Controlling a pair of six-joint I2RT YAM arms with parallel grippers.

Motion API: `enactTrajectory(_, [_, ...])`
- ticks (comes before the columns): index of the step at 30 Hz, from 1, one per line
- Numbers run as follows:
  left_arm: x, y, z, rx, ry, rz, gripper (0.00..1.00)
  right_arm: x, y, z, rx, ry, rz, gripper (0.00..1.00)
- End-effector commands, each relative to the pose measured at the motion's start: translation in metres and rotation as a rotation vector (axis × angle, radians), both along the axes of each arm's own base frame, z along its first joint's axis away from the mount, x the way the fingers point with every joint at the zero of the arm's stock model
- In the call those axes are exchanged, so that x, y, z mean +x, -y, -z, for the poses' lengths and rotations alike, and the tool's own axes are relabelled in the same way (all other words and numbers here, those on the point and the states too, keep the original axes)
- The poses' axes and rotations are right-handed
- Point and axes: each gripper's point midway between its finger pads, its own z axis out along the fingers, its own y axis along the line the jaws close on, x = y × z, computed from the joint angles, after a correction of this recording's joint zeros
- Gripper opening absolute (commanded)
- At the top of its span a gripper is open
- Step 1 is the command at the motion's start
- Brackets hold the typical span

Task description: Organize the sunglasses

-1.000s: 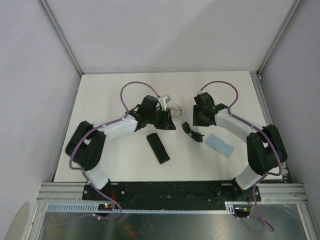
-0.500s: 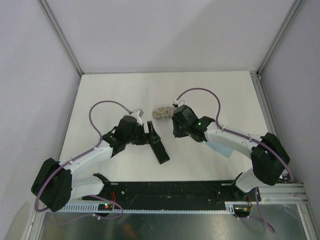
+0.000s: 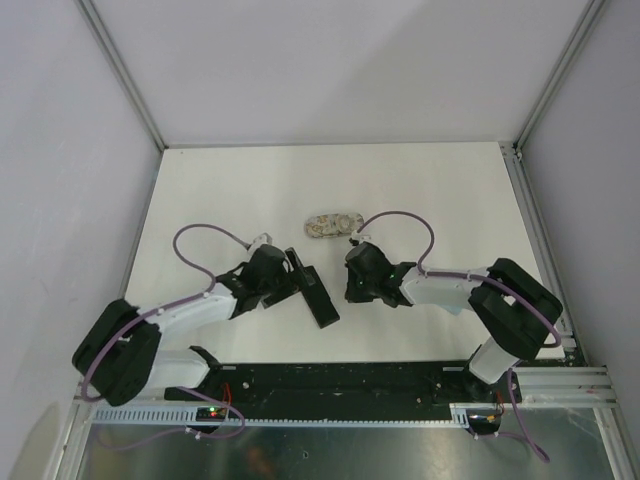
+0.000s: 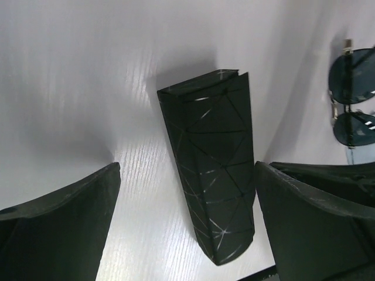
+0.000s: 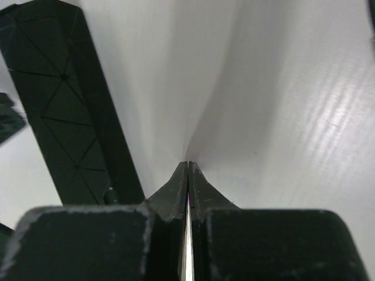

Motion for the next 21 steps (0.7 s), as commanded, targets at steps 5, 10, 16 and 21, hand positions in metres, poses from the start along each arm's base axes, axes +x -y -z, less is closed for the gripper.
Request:
enactTrajectory(5, [0.024, 0.023, 0.003, 0.018, -0.011, -0.071, 1.00, -0.003, -0.053, -0.023, 0.222, 0.028, -0.092, 0.00])
enactTrajectory(10, [0.032, 0.035, 0.006, 0.047, -0.013, -0.027, 1.00, -0.012, -0.073, -0.038, 0.294, 0.058, -0.177, 0.00])
enactTrajectory(16, [0.033, 0.039, 0.014, 0.068, -0.031, 0.005, 0.96, -0.019, -0.085, -0.052, 0.351, 0.083, -0.241, 0.00])
enactTrajectory(21, [0.032, 0.035, 0.017, 0.092, -0.022, 0.016, 0.81, -0.021, -0.088, -0.058, 0.368, 0.083, -0.249, 0.00])
